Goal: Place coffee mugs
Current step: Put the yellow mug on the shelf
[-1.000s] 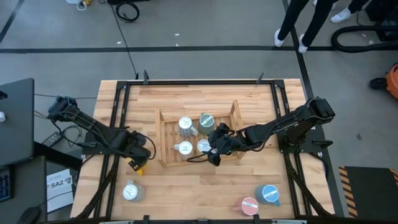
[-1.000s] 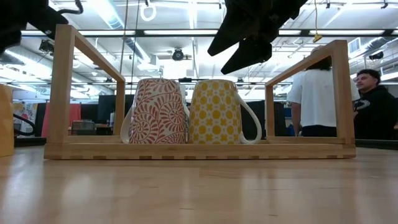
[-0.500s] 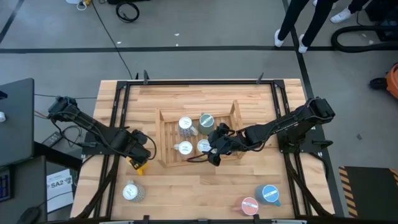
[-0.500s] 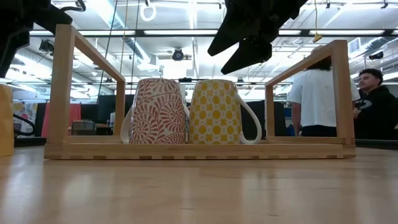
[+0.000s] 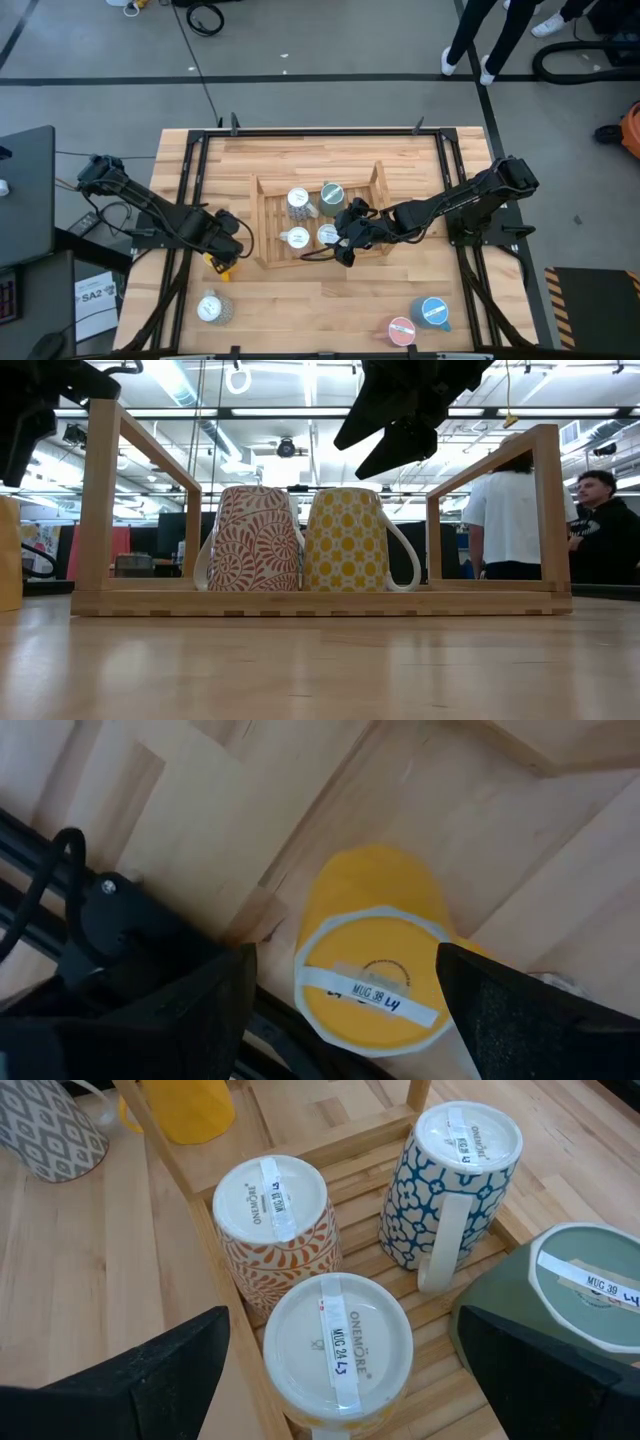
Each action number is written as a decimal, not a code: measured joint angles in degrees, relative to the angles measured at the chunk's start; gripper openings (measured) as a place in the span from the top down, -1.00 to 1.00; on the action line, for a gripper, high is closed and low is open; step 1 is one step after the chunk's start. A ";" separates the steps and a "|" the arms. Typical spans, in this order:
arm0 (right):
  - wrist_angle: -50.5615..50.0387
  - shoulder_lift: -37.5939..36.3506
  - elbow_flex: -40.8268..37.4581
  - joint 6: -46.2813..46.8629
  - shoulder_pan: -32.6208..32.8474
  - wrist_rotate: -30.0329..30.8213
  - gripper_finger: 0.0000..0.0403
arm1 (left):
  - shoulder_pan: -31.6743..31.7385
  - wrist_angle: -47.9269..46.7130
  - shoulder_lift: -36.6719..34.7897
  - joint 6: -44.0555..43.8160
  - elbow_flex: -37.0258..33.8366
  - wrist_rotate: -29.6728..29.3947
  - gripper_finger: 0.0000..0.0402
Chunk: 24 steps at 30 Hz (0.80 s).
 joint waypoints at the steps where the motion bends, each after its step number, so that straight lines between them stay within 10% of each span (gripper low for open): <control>1: 0.02 0.00 0.00 0.00 0.02 0.00 -0.97 | 0.00 0.02 0.00 0.51 0.00 -0.15 -0.57; 24: -0.01 0.00 0.00 0.00 0.02 -0.02 -0.97 | -0.33 5.05 -0.20 1.79 -4.58 0.18 -0.57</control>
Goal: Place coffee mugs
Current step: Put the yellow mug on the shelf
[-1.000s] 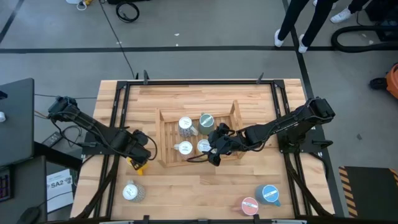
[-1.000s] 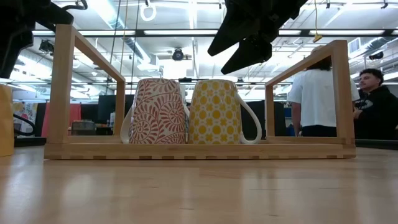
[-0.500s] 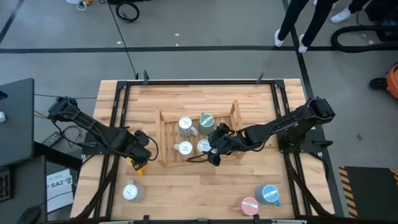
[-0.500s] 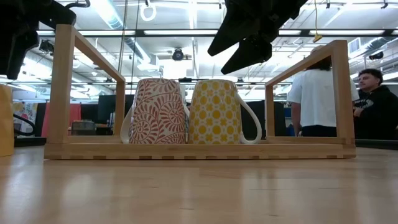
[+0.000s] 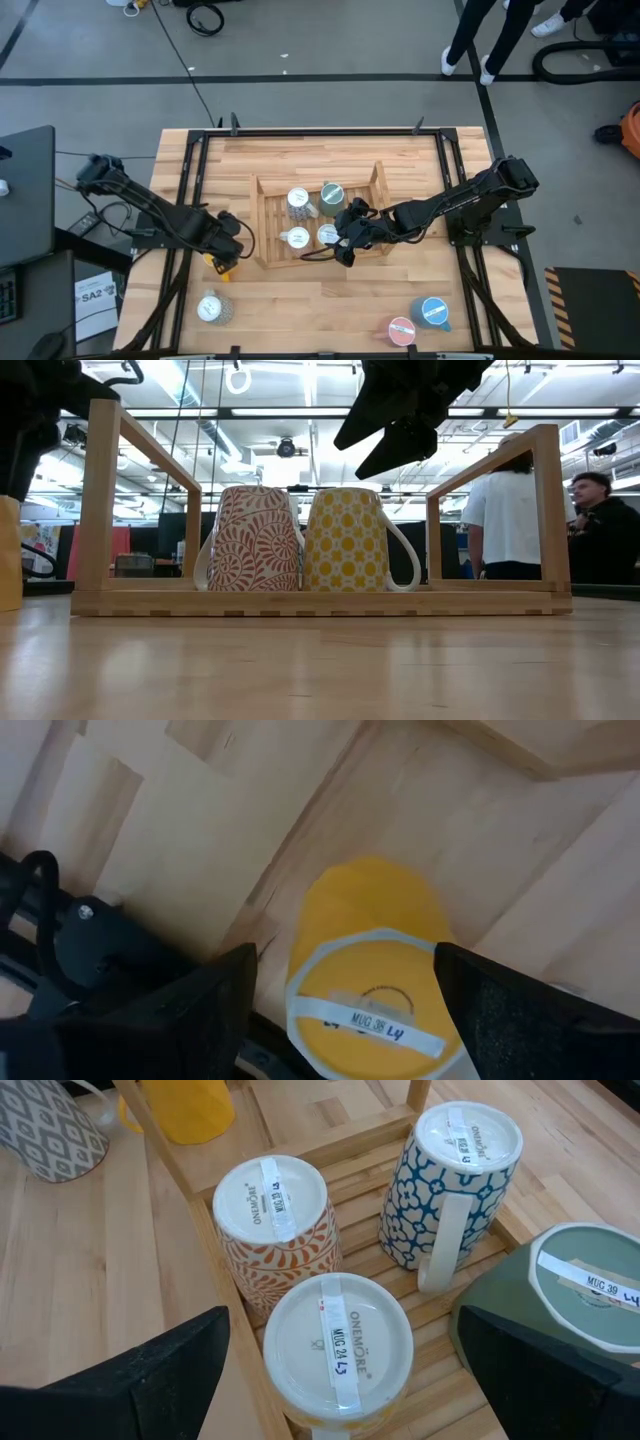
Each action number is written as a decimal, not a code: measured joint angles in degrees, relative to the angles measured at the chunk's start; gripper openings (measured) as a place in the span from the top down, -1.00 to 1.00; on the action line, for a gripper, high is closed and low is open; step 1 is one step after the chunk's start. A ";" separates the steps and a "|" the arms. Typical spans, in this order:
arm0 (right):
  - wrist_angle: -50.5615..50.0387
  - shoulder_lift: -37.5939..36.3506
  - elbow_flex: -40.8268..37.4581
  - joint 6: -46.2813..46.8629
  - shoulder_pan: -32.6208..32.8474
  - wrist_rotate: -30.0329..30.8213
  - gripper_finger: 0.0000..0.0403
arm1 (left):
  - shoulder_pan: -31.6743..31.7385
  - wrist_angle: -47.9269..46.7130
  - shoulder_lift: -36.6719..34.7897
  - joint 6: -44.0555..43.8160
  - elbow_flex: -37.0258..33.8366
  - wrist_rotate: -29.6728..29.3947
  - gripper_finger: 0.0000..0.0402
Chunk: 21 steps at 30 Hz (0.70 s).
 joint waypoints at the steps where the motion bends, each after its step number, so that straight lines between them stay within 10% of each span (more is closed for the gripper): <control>1: 0.02 0.00 0.00 0.00 0.00 0.00 -0.97 | 0.00 0.37 -0.08 -0.14 -0.48 0.30 -0.57; 21: 0.04 0.00 0.00 0.00 -0.02 0.00 -0.97 | 0.39 1.34 -3.56 -0.04 1.13 0.82 -0.57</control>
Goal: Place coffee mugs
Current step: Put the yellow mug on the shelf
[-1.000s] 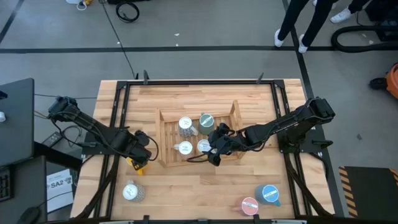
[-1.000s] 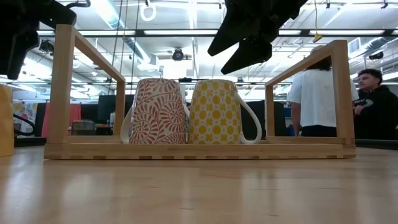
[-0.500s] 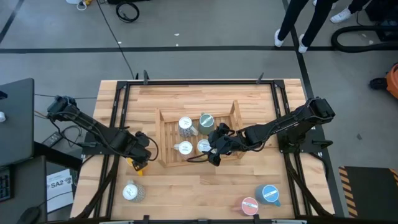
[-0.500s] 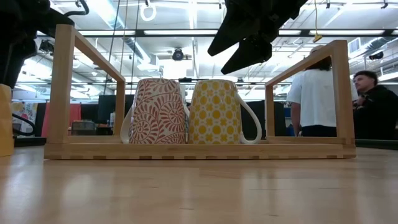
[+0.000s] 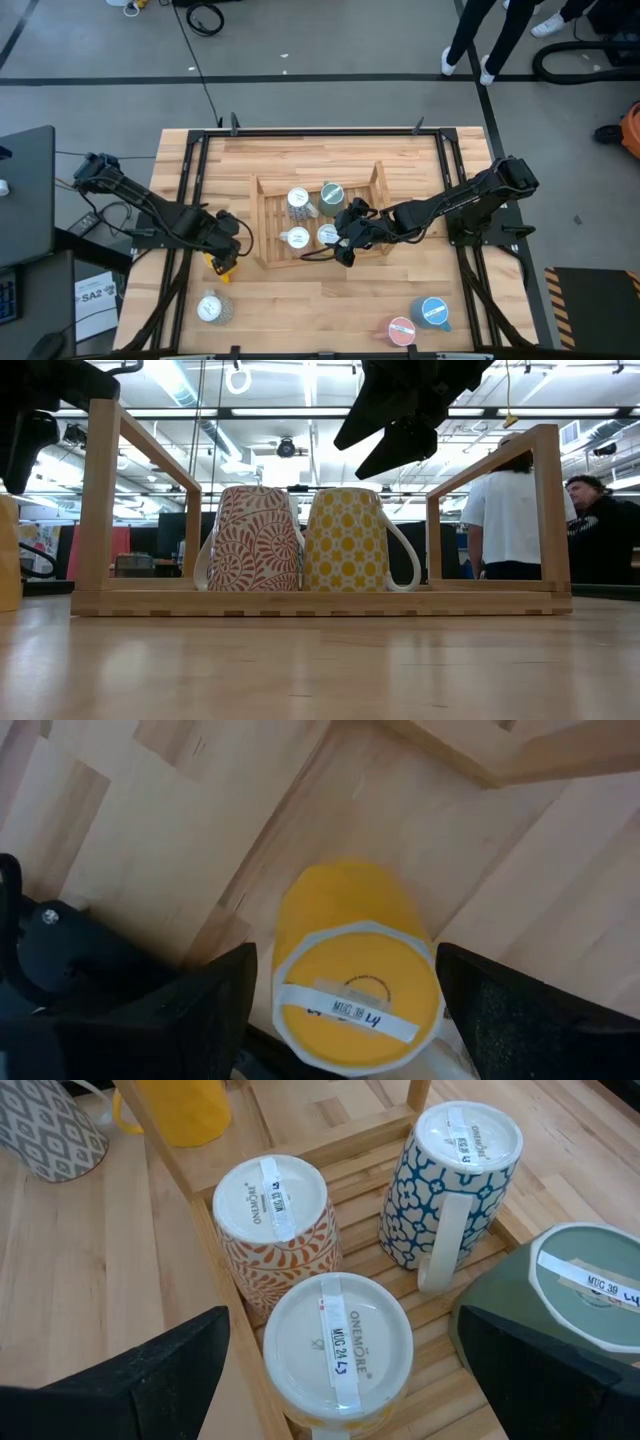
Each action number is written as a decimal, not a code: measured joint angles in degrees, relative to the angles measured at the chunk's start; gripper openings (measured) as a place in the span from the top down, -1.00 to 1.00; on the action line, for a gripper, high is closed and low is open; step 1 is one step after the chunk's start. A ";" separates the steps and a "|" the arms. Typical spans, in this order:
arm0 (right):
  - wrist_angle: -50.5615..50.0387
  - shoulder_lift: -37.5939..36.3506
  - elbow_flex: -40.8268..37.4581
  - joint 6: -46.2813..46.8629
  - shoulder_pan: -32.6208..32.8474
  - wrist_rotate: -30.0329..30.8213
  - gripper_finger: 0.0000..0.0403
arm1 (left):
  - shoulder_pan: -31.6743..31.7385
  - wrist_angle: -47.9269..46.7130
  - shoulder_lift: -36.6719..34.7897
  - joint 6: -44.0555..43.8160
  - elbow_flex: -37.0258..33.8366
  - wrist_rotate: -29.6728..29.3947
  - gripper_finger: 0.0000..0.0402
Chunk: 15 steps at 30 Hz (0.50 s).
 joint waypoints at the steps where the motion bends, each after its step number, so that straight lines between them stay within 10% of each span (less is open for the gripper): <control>1: 0.00 0.00 0.00 0.00 0.00 0.00 -0.97 | -0.17 -0.17 0.00 -0.03 -0.01 0.01 -0.57; 15: 0.00 0.00 0.00 0.00 0.00 0.00 -0.97 | -3.19 2.61 0.07 -0.40 -0.90 -0.18 -0.57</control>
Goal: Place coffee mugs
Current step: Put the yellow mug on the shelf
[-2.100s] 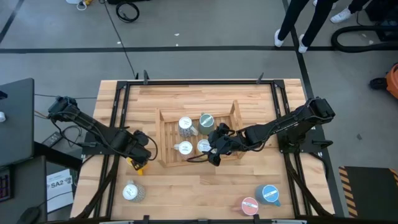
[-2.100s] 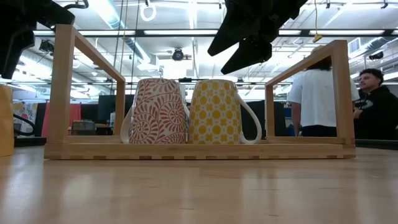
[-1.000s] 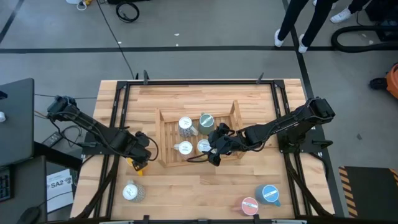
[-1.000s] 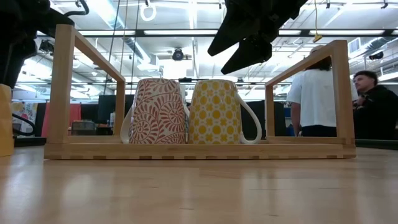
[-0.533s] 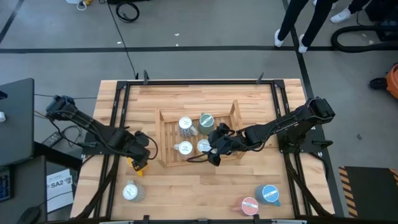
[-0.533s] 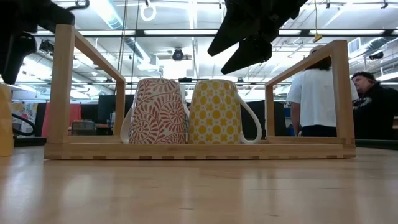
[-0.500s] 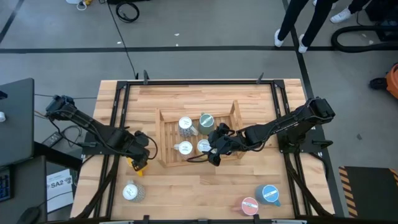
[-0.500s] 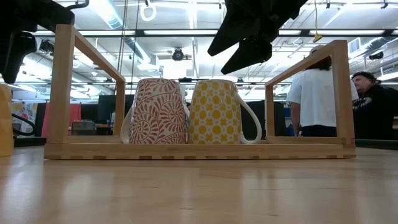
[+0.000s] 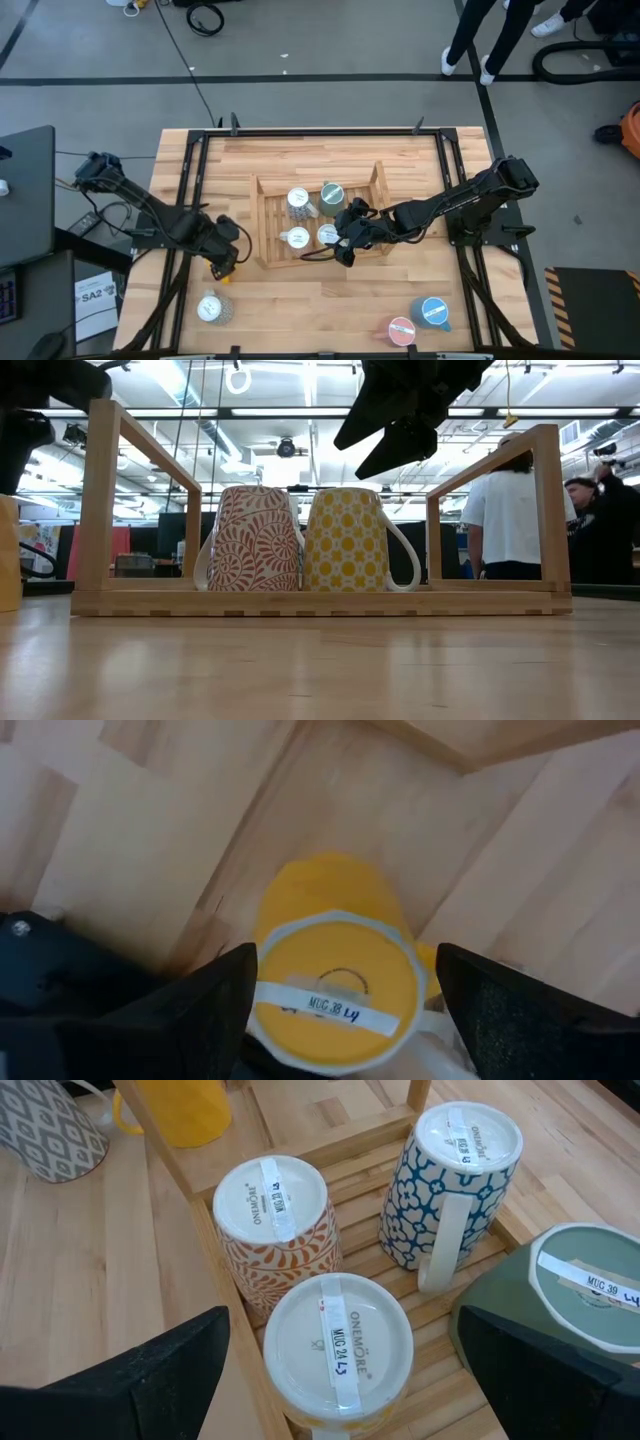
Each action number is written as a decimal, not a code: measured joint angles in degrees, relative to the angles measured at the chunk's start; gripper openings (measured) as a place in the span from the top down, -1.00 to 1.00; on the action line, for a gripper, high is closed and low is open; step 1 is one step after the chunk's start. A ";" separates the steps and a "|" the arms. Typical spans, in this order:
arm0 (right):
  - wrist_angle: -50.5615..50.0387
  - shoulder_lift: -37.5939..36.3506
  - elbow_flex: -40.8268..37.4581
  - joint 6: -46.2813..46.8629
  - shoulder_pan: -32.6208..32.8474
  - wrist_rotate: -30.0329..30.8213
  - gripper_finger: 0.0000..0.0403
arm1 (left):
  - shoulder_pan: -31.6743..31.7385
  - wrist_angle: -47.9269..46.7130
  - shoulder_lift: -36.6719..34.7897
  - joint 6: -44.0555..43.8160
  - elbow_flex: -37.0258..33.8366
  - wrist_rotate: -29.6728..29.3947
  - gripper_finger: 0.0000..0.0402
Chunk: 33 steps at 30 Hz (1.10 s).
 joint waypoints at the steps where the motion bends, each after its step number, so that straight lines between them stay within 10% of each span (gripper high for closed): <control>1: 0.00 0.00 0.00 0.00 0.02 0.00 -0.97 | -0.30 0.55 0.01 0.02 -0.53 0.01 -0.57; 33: 0.32 0.00 0.00 0.00 0.02 0.02 -0.97 | -0.76 0.26 -0.09 4.86 -1.81 0.47 -0.57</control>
